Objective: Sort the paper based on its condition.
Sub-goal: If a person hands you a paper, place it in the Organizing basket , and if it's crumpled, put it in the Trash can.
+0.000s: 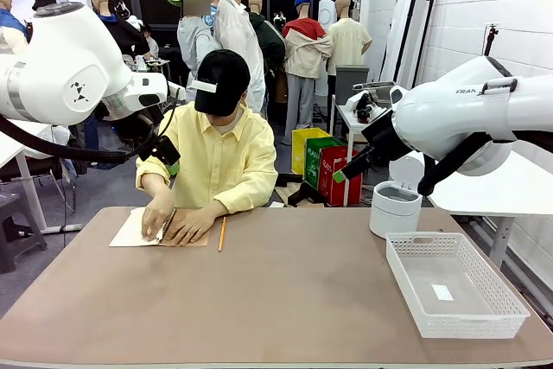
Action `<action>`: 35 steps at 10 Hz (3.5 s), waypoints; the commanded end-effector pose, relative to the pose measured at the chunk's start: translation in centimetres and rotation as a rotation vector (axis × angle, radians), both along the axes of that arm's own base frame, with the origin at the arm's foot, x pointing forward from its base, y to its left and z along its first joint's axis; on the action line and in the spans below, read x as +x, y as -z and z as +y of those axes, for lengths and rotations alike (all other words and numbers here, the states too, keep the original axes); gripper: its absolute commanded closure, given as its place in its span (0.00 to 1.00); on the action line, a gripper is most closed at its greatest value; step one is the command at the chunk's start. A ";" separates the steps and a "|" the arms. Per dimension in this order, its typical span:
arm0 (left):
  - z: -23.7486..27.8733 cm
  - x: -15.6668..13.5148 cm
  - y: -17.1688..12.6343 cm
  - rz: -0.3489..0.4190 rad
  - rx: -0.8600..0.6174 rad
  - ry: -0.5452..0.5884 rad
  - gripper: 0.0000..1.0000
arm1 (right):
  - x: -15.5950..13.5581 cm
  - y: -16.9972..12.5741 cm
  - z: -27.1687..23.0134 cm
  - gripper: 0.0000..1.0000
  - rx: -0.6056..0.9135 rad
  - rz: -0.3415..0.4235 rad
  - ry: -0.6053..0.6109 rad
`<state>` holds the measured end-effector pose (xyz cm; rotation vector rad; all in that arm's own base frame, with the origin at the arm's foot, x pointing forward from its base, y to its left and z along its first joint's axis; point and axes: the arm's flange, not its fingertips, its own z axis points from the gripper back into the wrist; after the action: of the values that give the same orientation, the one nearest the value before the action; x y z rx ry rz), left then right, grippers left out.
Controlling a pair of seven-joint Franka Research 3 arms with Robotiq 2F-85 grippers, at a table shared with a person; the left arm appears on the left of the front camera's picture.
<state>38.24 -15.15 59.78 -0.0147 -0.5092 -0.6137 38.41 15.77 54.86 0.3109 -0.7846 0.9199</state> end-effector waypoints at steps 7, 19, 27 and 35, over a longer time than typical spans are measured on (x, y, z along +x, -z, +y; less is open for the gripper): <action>0.1 0.0 -0.2 -0.005 0.002 0.000 0.00 | 0.0 0.0 0.0 0.00 0.008 0.009 -0.007; 0.1 0.0 -0.2 -0.005 0.002 0.000 0.00 | 0.0 0.0 0.0 0.00 0.008 0.009 -0.007; 0.1 0.0 -0.2 -0.005 0.002 0.000 0.00 | 0.0 0.0 0.0 0.00 0.008 0.009 -0.007; 0.1 0.0 -0.2 -0.005 0.002 0.000 0.00 | 0.0 0.0 0.0 0.00 0.008 0.009 -0.007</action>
<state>38.24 -15.15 59.78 -0.0147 -0.5092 -0.6137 38.41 15.77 54.86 0.3109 -0.7846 0.9199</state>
